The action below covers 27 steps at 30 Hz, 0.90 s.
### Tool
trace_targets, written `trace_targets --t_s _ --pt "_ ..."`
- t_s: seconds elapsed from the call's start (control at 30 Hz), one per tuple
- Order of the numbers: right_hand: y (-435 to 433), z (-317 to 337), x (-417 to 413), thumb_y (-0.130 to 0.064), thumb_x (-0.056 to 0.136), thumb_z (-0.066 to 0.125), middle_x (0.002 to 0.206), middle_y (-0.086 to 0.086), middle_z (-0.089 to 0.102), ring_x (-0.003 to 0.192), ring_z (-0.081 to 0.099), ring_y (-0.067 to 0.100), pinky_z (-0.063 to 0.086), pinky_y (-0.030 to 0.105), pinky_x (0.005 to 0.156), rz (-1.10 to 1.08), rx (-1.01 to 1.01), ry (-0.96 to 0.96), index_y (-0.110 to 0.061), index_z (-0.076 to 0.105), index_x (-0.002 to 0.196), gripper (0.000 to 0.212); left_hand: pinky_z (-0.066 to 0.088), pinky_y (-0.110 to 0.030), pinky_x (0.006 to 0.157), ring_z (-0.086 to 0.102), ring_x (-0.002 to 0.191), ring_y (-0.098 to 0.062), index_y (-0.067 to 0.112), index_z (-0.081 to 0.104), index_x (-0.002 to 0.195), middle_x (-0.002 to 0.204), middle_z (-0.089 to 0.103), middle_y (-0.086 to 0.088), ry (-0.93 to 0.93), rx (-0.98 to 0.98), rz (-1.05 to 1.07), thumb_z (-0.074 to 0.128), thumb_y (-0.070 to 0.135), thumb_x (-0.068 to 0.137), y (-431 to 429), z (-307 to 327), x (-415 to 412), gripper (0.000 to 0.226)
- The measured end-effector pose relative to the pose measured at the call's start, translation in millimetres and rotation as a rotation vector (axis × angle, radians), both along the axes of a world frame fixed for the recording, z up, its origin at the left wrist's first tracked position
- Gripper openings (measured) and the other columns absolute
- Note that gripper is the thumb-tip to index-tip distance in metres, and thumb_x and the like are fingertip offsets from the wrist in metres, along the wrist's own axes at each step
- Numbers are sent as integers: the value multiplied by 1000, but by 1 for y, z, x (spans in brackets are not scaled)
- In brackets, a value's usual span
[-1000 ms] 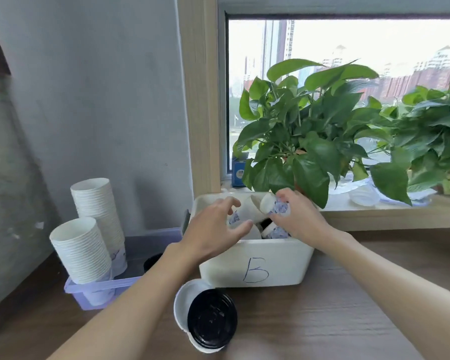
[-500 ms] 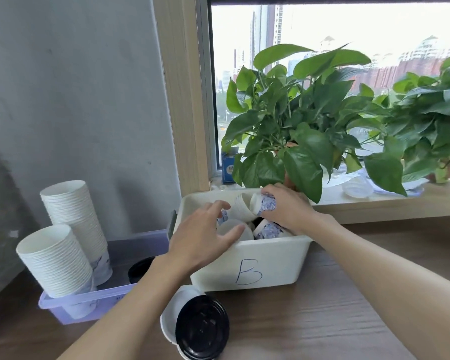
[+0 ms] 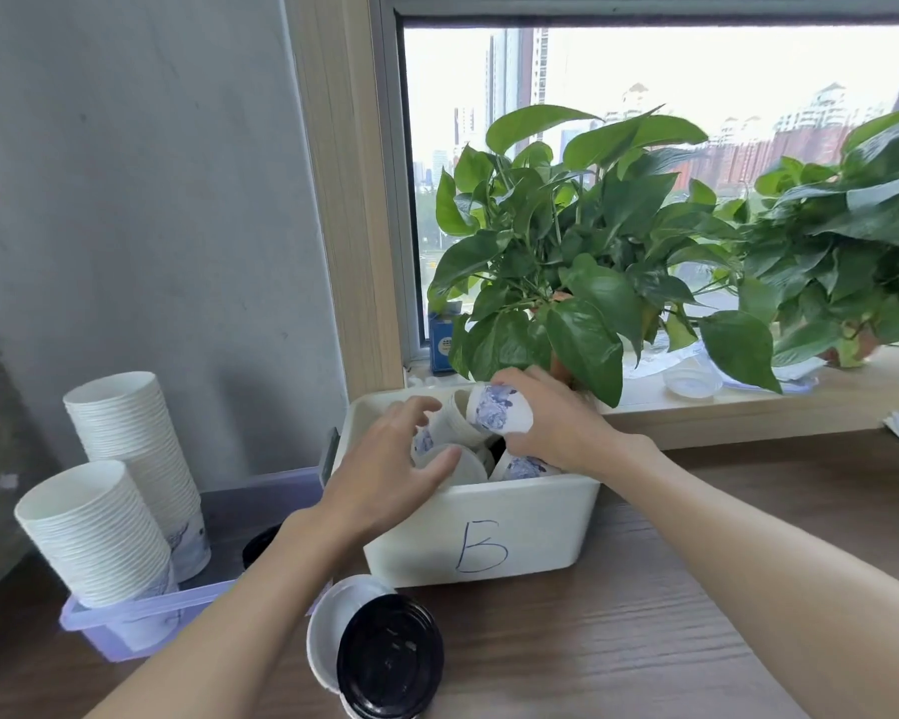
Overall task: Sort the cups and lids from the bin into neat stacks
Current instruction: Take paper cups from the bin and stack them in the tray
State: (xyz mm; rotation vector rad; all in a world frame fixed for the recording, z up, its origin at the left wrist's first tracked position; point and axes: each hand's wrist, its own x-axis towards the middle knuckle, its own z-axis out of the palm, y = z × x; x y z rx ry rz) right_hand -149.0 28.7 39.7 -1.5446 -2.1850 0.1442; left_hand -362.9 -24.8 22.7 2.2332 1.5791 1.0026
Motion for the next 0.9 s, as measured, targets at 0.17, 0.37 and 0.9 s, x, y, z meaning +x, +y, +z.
trace_targets --t_s 0.17,0.37,0.9 --pt "-17 12 -16 -27 79 75 116 0 38 89 47 11 35 2 74 163 48 308 -33 52 132 58 30 -24 109 37 132 -7 33 35 145 144 38 12 3 103 -47 73 32 85 2 2 -3 70" --pt "-26 16 -42 -37 68 82 112 -5 54 105 55 15 47 33 93 285 -120 547 -41 29 139 89 45 -47 102 51 119 -16 41 42 137 129 55 14 1 193 -1 77 33 75 11 2 -4 72" --pt "22 -13 -56 -25 80 74 99 3 63 90 59 21 47 31 75 -96 -187 445 -20 45 131 59 48 -42 84 55 99 -26 20 46 117 113 51 0 -149 143 292 77 32 78 17 -11 -7 51"
